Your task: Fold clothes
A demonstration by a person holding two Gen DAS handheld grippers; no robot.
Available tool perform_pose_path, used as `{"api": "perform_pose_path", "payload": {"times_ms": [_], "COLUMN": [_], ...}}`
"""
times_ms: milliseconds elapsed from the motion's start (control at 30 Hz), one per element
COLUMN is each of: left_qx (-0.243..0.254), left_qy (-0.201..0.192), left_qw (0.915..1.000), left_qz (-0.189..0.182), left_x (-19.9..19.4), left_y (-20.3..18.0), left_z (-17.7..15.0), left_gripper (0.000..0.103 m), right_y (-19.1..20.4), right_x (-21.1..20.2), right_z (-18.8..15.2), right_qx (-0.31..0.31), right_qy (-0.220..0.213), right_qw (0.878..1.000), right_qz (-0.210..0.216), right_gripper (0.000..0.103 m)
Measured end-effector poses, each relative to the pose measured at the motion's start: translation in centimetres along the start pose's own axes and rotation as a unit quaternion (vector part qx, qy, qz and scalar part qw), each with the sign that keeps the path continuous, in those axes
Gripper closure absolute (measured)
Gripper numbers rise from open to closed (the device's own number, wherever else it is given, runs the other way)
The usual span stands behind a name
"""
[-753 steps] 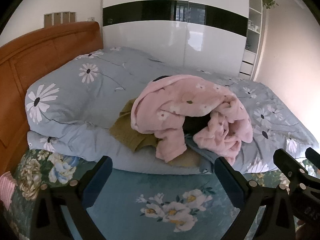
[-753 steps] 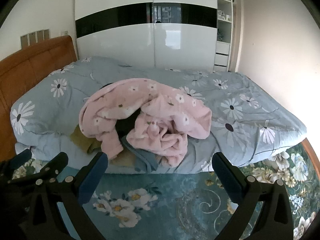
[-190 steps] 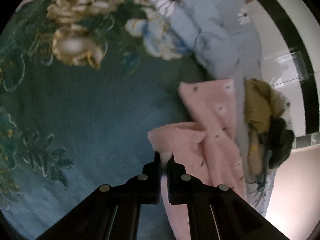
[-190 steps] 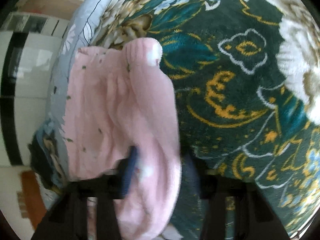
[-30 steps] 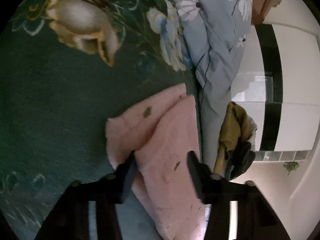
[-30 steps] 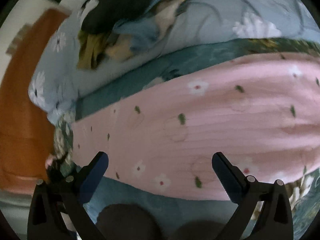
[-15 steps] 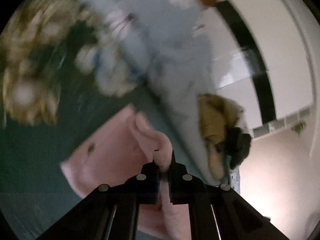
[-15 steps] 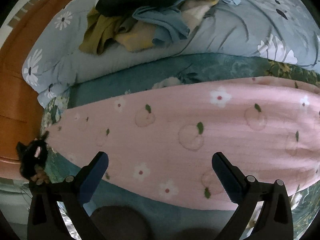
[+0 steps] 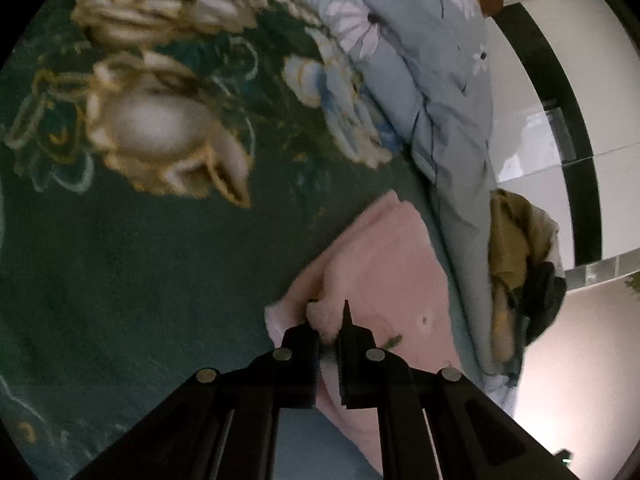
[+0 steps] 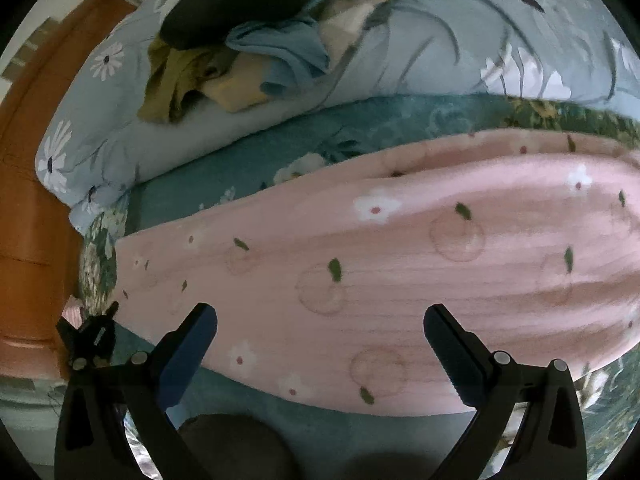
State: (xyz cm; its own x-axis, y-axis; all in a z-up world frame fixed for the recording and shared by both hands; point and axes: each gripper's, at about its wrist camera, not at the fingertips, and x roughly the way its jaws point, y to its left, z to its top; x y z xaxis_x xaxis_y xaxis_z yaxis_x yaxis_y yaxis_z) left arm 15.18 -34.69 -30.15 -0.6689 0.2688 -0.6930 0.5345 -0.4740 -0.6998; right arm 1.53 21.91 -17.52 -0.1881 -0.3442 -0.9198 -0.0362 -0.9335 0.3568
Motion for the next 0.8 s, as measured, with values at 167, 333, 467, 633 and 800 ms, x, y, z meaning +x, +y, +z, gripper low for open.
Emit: {"api": "perform_pose_path", "payload": {"times_ms": [167, 333, 467, 633, 800], "left_qx": [0.005, -0.039, -0.071, -0.090, -0.062], "left_qy": [-0.025, -0.001, 0.012, 0.005, 0.012], "left_qw": [0.9991, 0.9989, 0.9970, 0.9950, 0.9977], "left_qz": [0.035, 0.025, -0.030, -0.042, 0.024], "left_x": [-1.7, -0.4, 0.7, 1.1, 1.0], "left_y": [-0.3, 2.0, 2.4, 2.5, 1.2], "left_z": [0.0, 0.5, 0.1, 0.0, 0.2], "left_gripper": [0.061, 0.060, 0.051, 0.053, 0.087], "right_y": [-1.8, -3.3, -4.3, -6.4, -8.3], "right_x": [1.8, 1.3, 0.4, 0.3, -0.2], "right_z": [-0.6, -0.5, 0.1, 0.6, 0.4], "right_qx": [0.019, 0.043, 0.049, 0.080, 0.112], "right_qy": [0.021, 0.014, 0.005, -0.002, -0.012], "right_qw": [0.999, 0.999, 0.999, 0.997, 0.994], "right_qz": [-0.022, -0.014, -0.012, -0.017, -0.002], "right_gripper": [0.000, 0.000, 0.000, 0.000, 0.000]}}
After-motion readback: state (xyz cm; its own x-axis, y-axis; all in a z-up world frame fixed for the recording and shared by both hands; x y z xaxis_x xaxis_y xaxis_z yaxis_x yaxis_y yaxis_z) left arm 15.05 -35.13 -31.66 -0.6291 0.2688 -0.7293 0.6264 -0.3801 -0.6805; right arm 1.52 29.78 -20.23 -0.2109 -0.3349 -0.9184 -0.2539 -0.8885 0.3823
